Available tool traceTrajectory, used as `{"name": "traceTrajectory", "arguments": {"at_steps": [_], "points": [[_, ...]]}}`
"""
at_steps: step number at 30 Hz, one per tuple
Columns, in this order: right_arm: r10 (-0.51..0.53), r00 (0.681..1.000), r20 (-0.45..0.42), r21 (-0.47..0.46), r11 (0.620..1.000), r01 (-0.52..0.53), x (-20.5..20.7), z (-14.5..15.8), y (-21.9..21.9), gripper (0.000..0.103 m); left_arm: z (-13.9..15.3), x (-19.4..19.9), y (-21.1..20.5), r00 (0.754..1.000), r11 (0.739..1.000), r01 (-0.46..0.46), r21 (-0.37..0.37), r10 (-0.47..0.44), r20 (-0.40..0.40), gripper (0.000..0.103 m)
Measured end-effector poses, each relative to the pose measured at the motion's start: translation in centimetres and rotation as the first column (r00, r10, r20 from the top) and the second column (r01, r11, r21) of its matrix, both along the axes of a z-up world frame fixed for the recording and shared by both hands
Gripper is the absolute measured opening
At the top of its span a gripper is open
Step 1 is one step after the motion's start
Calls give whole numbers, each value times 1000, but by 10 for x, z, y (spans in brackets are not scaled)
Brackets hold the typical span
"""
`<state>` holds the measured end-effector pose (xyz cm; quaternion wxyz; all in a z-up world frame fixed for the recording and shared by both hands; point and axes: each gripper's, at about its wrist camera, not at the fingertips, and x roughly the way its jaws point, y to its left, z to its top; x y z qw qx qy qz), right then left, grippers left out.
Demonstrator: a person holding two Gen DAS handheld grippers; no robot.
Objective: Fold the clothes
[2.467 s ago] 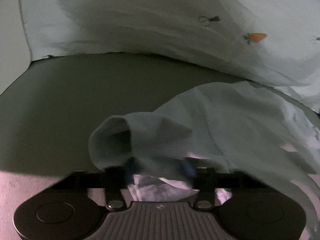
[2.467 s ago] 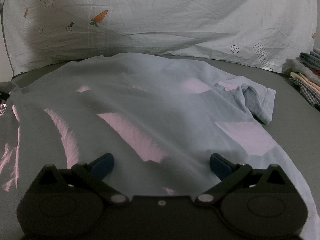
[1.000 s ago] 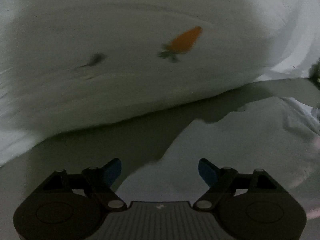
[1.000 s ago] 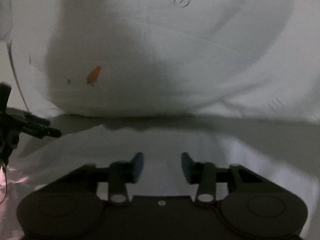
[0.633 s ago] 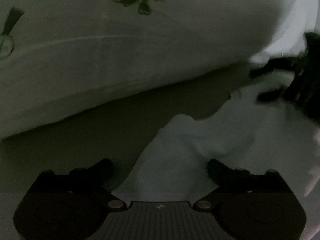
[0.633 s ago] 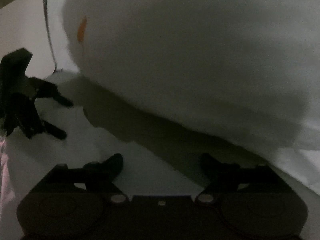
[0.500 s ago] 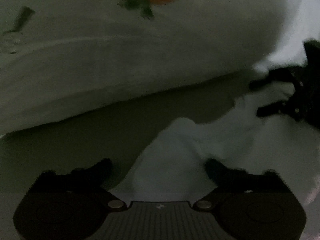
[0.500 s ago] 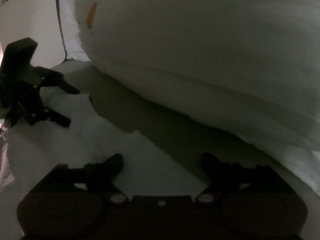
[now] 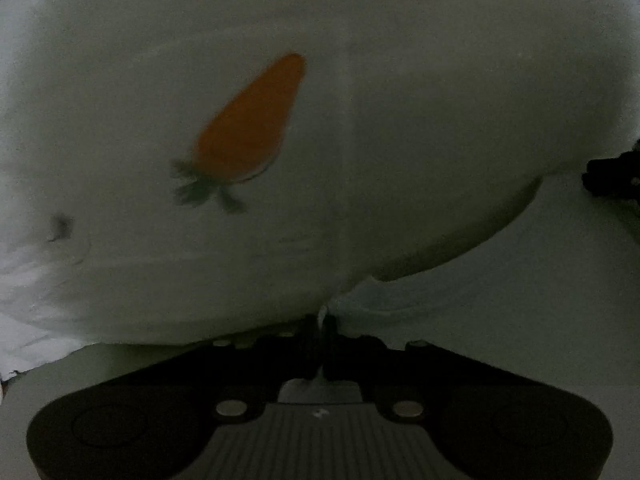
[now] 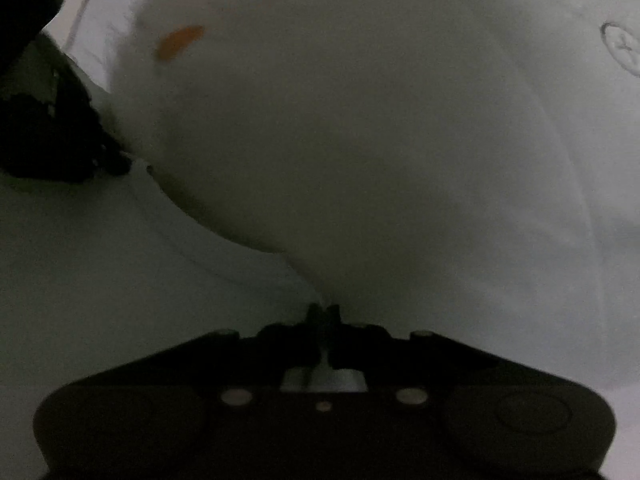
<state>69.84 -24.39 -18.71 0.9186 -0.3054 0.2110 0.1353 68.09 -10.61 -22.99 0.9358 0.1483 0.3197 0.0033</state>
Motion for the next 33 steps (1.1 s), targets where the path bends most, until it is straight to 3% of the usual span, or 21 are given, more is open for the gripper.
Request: {"name": "traceTrajectory", "arguments": {"at_steps": [2,3,4,6,7,8,9,11,13,16,18,20,21,22,23,24,25,28,31,33], "points": [[-36,996,-86,53,998,41,10,-12,-6,5,-20,8,-6,999,999,-34,35,35,-42,7],[-58,991,-122,69,995,67,13,-21,-8,9,-27,4,-11,999,996,-40,78,42,-21,9],[-78,985,-152,87,992,92,13,-27,-12,21,-29,-1,-15,1000,993,-27,116,28,-8,10],[-127,980,-152,181,971,154,1,-26,-27,42,-25,-12,-21,1000,988,-3,152,6,-19,39],[-162,977,-140,253,948,193,-10,-19,-38,61,-20,-19,-21,1000,988,16,151,-15,-9,47],[-199,972,-128,321,919,230,-25,-10,-52,72,-14,-26,-20,999,989,32,145,-33,3,69],[-233,965,-118,384,886,260,-42,-1,-67,74,-7,-34,-19,999,991,38,129,-40,14,82],[-319,942,-102,474,817,328,-84,14,-96,81,8,-51,-14,999,997,38,67,-40,30,82],[-431,896,-110,518,745,421,-130,19,-124,85,19,-70,-11,1000,1000,13,-14,-13,24,83],[-584,788,-194,510,626,589,-184,4,-171,85,25,-99,-3,1000,993,-28,-111,28,-1,84],[-626,722,-295,522,527,671,-210,-15,-201,85,24,-112,-5,998,989,-57,-136,54,-25,85],[-606,703,-373,540,474,695,-223,-28,-218,80,16,-133,0,996,986,-77,-146,69,-56,85],[-577,716,-394,551,475,686,-227,-33,-220,78,11,-137,0,995,986,-84,-146,74,-71,85],[-548,738,-393,557,497,665,-231,-37,-216,74,8,-143,5,993,986,-91,-142,79,-89,85],[-526,763,-376,553,533,640,-235,-39,-208,54,5,-149,11,991,986,-98,-137,84,-107,85],[-519,775,-359,537,564,627,-236,-40,-204,45,1,-152,13,988,986,-107,-129,91,-127,85],[-525,776,-349,515,585,627,-235,-38,-207,8,-4,-155,13,985,986,-115,-124,97,-143,85],[-542,774,-328,473,615,631,-230,-31,-224,5,-7,-166,22,979,982,-133,-134,110,-169,85],[-622,727,-292,433,592,680,-224,-27,-248,5,-3,-173,27,980,986,-119,-120,97,-173,85],[-632,717,-294,416,591,691,-215,-26,-260,6,-1,-177,32,981,990,-106,-98,87,-176,85]]}}
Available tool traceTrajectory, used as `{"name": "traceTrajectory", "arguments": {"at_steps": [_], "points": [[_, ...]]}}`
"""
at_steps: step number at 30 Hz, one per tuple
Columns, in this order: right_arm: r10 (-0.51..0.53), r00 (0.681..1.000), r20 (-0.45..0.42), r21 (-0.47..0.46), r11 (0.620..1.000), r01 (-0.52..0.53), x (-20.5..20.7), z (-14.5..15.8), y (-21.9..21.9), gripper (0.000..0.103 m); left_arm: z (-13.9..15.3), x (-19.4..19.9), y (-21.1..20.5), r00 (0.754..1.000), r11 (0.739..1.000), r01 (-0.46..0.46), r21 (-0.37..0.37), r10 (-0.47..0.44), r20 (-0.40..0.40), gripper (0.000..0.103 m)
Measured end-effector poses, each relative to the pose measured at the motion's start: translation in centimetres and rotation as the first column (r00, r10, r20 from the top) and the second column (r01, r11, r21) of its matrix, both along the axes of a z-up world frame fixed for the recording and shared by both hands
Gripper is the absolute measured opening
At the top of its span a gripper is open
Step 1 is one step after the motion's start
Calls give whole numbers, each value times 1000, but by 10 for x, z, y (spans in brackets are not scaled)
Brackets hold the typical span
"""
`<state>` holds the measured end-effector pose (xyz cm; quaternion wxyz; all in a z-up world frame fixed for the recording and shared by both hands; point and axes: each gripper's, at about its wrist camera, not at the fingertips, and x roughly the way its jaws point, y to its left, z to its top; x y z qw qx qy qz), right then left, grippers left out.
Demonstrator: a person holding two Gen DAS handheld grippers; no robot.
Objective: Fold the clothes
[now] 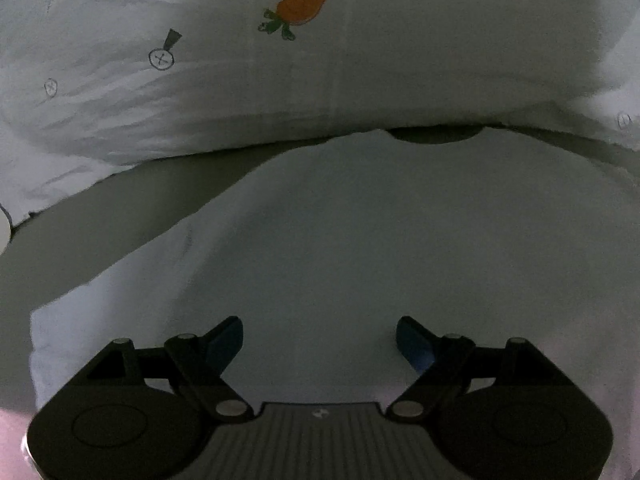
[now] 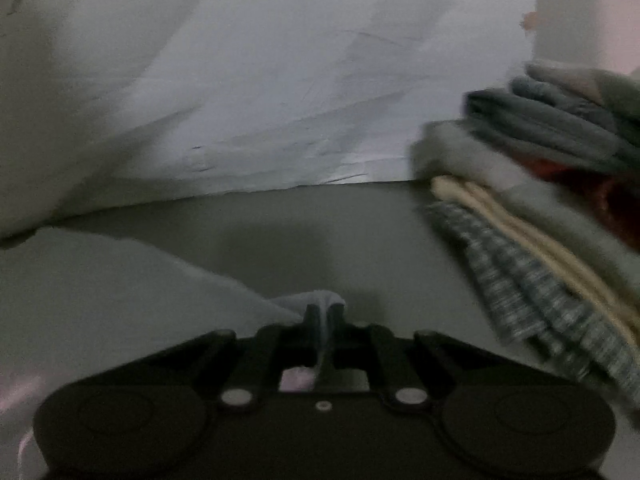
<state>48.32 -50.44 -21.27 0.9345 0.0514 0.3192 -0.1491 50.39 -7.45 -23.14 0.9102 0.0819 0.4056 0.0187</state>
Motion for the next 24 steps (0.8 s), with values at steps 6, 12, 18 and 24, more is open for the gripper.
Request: {"name": "traceTrajectory", "arguments": {"at_steps": [6,12,18,24], "points": [[-65,998,1,-39,997,65,-15,14,17,53,10,-26,28,999,999,-45,-7,45,-24,85],[-61,998,-19,151,987,63,-59,19,67,63,12,-76,58,990,990,-115,-79,107,-93,86],[-23,982,-188,-103,995,4,-90,4,107,63,20,-136,76,985,992,-113,-61,104,-135,86],[-33,990,-137,17,999,36,-157,36,118,65,25,-205,106,981,989,-95,-113,74,-179,90]]}}
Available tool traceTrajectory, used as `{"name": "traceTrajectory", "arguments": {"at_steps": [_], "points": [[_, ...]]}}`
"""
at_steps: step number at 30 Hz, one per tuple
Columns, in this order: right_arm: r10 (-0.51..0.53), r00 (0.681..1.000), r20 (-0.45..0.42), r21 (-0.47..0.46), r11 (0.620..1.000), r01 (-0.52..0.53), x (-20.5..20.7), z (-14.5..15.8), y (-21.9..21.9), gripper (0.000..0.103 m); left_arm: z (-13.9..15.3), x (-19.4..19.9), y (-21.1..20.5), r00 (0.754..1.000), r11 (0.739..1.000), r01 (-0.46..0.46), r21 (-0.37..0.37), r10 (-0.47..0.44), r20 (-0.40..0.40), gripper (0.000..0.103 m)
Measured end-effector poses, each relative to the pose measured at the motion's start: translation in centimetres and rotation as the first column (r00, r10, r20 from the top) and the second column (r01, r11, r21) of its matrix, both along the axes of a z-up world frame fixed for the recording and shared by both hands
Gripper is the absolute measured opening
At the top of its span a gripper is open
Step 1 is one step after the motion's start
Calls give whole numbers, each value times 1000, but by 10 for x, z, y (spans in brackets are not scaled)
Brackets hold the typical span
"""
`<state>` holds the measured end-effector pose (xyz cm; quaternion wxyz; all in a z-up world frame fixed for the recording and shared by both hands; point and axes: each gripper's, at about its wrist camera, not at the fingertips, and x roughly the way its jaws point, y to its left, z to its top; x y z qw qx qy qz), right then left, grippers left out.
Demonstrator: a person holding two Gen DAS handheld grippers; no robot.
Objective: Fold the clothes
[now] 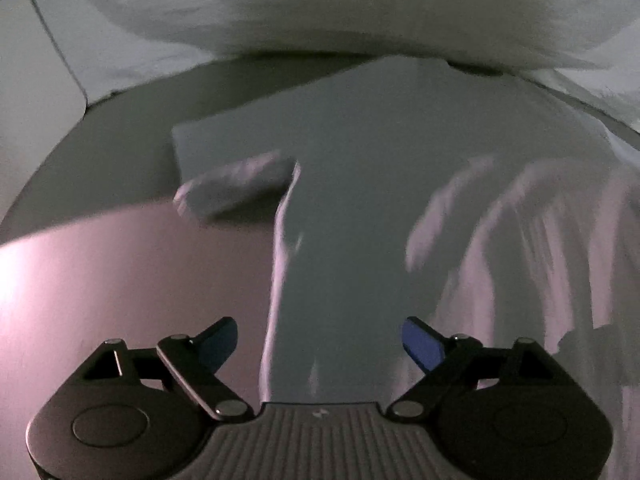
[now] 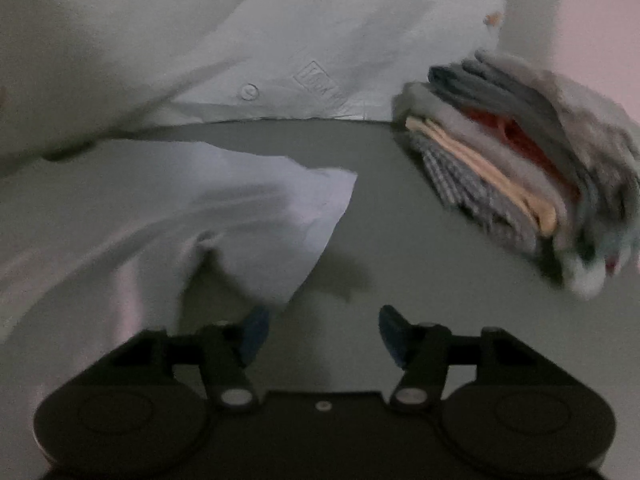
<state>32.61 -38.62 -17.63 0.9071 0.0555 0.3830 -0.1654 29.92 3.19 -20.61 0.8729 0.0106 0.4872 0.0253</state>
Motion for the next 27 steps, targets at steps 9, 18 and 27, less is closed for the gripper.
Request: {"name": "traceTrajectory", "arguments": {"at_steps": [9,18,27], "points": [[-99,995,-28,250,963,103,-153,-17,25,74,-19,-103,26,993,988,66,-140,-79,-86,90],[65,996,-66,136,989,-56,-196,-15,61,6,-10,-133,8,998,994,-54,-91,50,-40,6],[78,996,-37,146,987,-72,-240,21,52,6,22,-151,31,977,969,-212,-129,206,-55,5]]}}
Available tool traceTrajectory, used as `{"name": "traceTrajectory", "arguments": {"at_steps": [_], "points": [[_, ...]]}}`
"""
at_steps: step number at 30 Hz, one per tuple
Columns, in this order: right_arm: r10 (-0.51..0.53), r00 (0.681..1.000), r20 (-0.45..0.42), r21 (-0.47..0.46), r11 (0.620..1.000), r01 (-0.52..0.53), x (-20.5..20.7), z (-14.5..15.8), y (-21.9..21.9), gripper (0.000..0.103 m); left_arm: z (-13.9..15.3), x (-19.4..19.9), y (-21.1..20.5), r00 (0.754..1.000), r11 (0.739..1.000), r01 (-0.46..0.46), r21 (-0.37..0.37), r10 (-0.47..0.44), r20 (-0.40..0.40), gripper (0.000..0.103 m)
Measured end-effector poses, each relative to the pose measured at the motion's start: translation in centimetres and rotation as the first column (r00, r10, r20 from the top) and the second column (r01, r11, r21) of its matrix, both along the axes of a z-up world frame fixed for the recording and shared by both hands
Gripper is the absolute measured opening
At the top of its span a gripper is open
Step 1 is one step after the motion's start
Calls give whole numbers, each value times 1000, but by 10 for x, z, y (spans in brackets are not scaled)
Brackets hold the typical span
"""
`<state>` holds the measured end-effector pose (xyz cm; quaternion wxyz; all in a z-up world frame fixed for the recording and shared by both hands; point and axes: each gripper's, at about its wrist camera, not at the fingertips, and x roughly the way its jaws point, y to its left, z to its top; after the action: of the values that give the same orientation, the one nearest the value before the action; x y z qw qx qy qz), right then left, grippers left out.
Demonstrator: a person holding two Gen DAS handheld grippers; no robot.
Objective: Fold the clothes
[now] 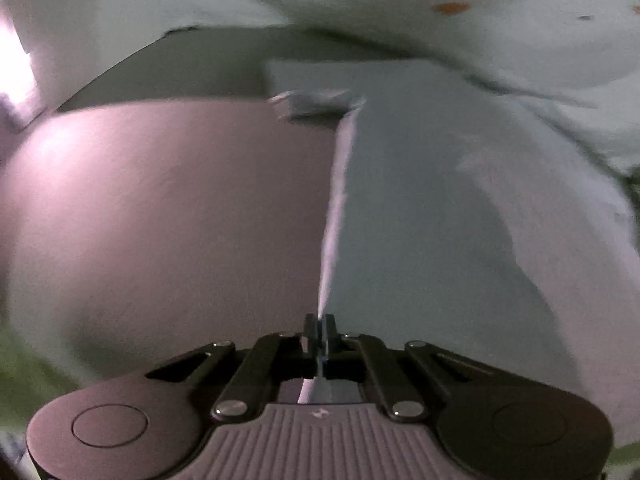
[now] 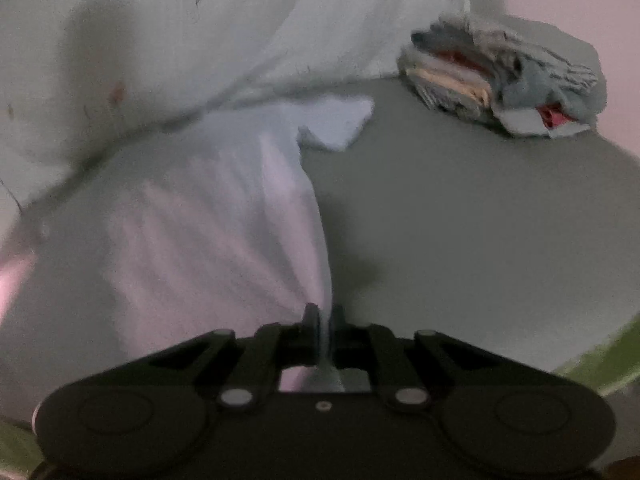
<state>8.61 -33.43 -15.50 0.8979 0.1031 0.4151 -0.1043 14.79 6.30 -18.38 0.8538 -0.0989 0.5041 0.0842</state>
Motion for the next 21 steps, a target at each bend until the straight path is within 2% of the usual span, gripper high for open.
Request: {"name": "traceTrajectory", "arguments": {"at_steps": [2,3,4,5,6,7,9,11,12,13,16,18,21], "points": [[16,997,-82,-45,999,-19,2,-15,2,10,-16,-4,5,998,999,-30,12,31,-60,7],[22,996,-88,-48,999,-26,1,-17,2,12,-20,-7,8,996,999,-38,4,39,-76,9],[25,997,-71,-36,999,-27,-1,-14,3,23,-20,-13,10,996,999,-50,-10,49,-78,12],[25,999,-40,-20,999,-26,-6,-9,3,44,-18,-20,13,996,997,-63,-34,61,-64,21],[24,1000,-7,-7,1000,-24,-9,-4,4,54,-16,-26,15,996,996,-73,-61,70,-48,31],[24,999,24,1,1000,-24,-13,1,5,62,-14,-32,16,996,993,-80,-82,77,-33,34],[39,997,61,9,999,-40,-10,4,10,65,-9,-39,12,997,993,-80,-92,79,-12,44],[67,993,95,13,998,-69,-3,5,20,84,-9,-40,5,998,996,-61,-73,60,-6,52],[85,990,110,20,996,-88,1,4,25,88,-8,-42,2,999,997,-49,-66,49,-3,57],[109,987,120,34,993,-114,8,3,34,99,-8,-45,-1,999,998,-38,-59,38,1,59],[189,970,150,107,973,-206,27,-2,62,103,3,-53,-8,1000,997,-14,-73,16,27,65],[245,956,161,157,950,-270,40,-8,83,103,11,-55,-9,998,998,7,-64,-3,58,78],[303,940,153,186,926,-329,58,-17,117,103,17,-49,-3,997,999,24,-49,-20,80,83]]}}
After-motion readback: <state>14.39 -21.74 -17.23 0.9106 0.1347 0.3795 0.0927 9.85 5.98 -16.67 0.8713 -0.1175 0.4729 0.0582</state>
